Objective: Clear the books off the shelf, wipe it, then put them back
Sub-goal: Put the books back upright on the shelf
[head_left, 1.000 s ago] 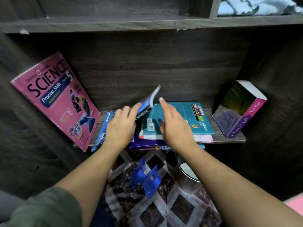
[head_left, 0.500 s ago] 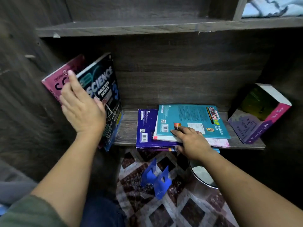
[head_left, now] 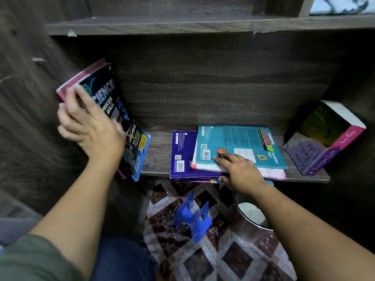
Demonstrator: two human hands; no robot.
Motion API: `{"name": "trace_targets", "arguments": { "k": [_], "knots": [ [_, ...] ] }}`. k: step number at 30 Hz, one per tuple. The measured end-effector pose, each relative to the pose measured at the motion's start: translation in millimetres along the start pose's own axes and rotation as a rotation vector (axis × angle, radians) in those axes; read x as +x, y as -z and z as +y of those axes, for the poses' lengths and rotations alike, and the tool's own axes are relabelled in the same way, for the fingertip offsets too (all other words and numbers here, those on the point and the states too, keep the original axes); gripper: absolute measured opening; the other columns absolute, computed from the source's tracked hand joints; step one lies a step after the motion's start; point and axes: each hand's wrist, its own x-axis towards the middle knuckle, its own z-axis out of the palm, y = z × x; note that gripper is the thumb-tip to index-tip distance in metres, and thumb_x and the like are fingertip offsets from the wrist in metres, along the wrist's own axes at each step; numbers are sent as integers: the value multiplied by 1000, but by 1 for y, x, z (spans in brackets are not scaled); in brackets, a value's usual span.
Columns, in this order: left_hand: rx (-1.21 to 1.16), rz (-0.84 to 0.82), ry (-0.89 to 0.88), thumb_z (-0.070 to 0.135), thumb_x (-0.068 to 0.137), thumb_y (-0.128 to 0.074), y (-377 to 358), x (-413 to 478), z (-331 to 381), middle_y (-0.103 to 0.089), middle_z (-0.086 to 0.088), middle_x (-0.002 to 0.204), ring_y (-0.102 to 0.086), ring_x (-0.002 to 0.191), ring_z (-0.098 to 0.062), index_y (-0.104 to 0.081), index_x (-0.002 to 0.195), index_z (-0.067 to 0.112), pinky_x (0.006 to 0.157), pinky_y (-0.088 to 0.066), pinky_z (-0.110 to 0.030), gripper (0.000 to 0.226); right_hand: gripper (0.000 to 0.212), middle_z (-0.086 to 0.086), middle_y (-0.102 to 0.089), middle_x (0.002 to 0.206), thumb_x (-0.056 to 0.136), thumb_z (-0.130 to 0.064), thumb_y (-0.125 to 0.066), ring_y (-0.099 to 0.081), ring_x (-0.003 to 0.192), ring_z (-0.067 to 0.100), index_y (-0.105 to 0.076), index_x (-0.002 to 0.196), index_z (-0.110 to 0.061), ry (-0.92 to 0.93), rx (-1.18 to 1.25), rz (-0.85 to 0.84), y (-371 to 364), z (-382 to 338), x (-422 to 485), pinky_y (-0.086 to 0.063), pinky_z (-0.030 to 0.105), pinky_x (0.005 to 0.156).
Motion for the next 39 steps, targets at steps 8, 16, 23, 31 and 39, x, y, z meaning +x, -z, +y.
{"name": "trace_targets", "arguments": {
  "k": [8, 16, 23, 31, 39],
  "knots": [
    [-43, -308, -826, 40, 75, -69, -28, -61, 55, -47, -8, 137, -41, 122, -29, -43, 142, 17, 94, -32, -45, 75, 81, 4, -30, 154, 82, -50, -69, -31, 139, 28, -26, 150, -38, -160, -24, -87, 20, 24, -3, -27, 44, 112],
    [-103, -856, -1026, 51, 97, -41, -64, -125, 78, -15, -6, 161, -8, 148, -21, -20, 153, 20, 119, -13, -37, 67, 78, 1, -7, 163, 89, -59, -56, -8, 148, 31, -11, 151, -45, -237, 73, -162, 15, 47, -13, -11, 46, 120],
    [-121, -898, -980, 52, 98, -40, -76, -124, 79, -10, -4, 162, -9, 149, -20, -13, 154, 21, 121, -11, -37, 70, 63, -3, -26, 158, 93, -37, -59, -31, 142, 22, -30, 149, -40, -151, 79, -66, 15, 36, -17, -27, 32, 114],
    [-166, -930, -889, 47, 95, -53, -69, -124, 84, -30, -6, 156, -28, 143, -22, -32, 149, 18, 117, -26, -36, 65, 62, 4, -11, 161, 91, -46, -56, -20, 143, 36, -27, 147, -47, -280, 18, -97, 16, 33, -20, -18, 52, 115],
    [186, -654, -852, 65, 90, -44, -49, -131, 95, -61, -4, 108, -62, 97, -23, -44, 121, 17, 69, -44, -34, 58, 47, 3, -45, 136, 101, -22, -41, -35, 125, 30, -40, 140, -48, -218, 20, -103, 21, 18, -17, -41, 49, 101]
  ]
}}
